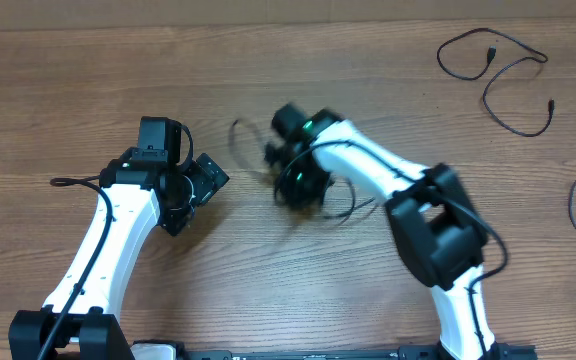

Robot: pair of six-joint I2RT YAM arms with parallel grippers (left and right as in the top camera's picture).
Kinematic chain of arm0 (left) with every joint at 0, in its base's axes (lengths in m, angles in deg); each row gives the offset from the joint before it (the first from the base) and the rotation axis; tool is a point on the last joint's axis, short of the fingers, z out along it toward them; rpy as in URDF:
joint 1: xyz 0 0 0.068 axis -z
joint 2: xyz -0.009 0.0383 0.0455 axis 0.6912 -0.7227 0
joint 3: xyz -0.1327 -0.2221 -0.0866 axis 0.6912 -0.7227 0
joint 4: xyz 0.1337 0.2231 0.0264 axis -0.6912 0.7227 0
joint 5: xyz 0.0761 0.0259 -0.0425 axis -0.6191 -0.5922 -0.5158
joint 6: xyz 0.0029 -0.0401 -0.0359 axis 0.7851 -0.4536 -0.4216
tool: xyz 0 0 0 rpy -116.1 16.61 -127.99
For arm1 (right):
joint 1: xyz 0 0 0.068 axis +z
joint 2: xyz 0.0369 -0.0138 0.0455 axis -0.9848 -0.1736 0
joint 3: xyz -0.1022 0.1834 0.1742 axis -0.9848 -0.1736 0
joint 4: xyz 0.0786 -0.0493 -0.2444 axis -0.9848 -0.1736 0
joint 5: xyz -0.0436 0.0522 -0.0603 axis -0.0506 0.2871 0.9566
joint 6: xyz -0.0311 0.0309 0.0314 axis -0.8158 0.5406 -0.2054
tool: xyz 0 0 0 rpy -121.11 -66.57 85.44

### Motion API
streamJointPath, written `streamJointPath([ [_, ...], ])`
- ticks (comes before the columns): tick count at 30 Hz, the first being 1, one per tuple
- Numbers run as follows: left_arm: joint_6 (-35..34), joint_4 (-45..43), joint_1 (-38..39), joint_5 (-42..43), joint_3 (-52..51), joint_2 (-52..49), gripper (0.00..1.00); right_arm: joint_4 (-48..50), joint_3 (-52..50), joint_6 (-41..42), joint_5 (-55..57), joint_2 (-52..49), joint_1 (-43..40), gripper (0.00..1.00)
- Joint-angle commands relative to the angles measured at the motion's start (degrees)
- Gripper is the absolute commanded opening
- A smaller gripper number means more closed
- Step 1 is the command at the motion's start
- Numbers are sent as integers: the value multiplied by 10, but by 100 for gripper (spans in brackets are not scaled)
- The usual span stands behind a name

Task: Untangle cables
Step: 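Carry the held cable up-right with the right gripper toward the other cable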

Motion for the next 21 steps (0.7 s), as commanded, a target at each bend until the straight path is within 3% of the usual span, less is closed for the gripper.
streamJointPath([
  [1,11,-1,1,-8,7,-6,100,-8,50,46,90,116,-40,4],
  [9,11,-1,1,-8,7,-6,100,-71,52,89,150,312,-155,4],
  [14,11,-1,1,-8,7,-6,100,-123,52,93,229,368,-224,4],
  [21,11,-1,1,-8,7,-6,100,-149,50,173,272,389,-352,4],
])
